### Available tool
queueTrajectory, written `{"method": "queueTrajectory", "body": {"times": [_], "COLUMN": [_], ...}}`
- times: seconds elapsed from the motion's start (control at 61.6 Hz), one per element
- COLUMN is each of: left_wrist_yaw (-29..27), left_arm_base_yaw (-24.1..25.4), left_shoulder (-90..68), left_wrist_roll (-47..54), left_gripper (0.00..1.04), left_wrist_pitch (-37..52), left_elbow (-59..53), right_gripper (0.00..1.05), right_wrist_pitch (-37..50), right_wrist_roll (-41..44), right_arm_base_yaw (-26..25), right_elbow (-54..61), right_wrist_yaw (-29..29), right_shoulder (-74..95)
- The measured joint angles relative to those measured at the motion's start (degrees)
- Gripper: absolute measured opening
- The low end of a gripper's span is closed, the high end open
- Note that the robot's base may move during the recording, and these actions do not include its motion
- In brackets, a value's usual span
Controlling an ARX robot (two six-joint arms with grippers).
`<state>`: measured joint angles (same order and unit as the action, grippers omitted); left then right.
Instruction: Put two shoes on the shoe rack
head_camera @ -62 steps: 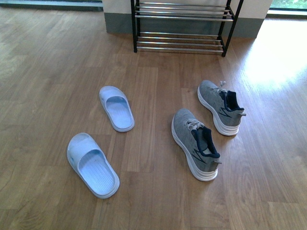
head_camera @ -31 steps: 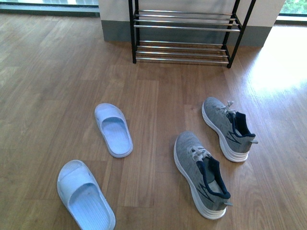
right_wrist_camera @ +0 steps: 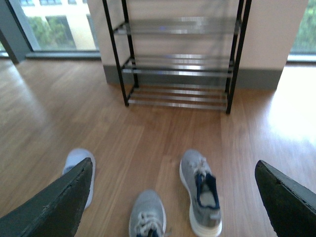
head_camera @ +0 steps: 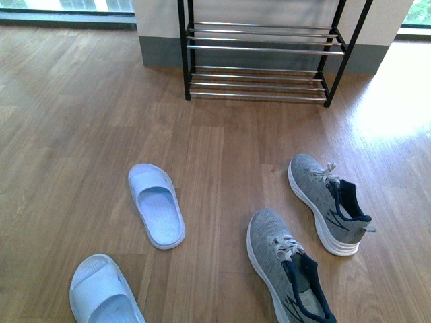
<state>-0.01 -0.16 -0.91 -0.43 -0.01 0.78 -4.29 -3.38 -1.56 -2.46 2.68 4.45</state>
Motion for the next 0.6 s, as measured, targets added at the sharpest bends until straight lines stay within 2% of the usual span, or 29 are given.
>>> {"method": "queueTrajectory", "body": {"times": [0.162, 0.292, 0.454, 0.6], "left_wrist_yaw": [0.02, 0.02, 0.02, 0.02], "left_arm_base_yaw": [0.0, 0.0, 0.0, 0.0], "left_shoulder": [0.0, 0.0, 0.0, 0.0], "left_wrist_roll": [0.0, 0.0, 0.0, 0.0], "left_gripper": [0.95, 0.95, 0.95, 0.95], "left_wrist_pitch": [0.0, 0.0, 0.0, 0.0], "left_elbow": [0.0, 0.0, 0.0, 0.0], "right_gripper": [0.95, 0.95, 0.95, 0.95], "right_wrist_pitch": [6.99, 21.09, 34.34, 36.35], "right_wrist_roll": [-0.98, 1.16, 4.85, 8.22], "right_arm_base_yaw": [-6.71, -11.91, -13.03, -12.92], "right_elbow": [-5.2, -10.43, -20.2, -30.91], "right_wrist_yaw": [6.32, 8.55, 9.01, 8.7], "right_shoulder": [19.08, 42.73, 75.89, 99.3]}}
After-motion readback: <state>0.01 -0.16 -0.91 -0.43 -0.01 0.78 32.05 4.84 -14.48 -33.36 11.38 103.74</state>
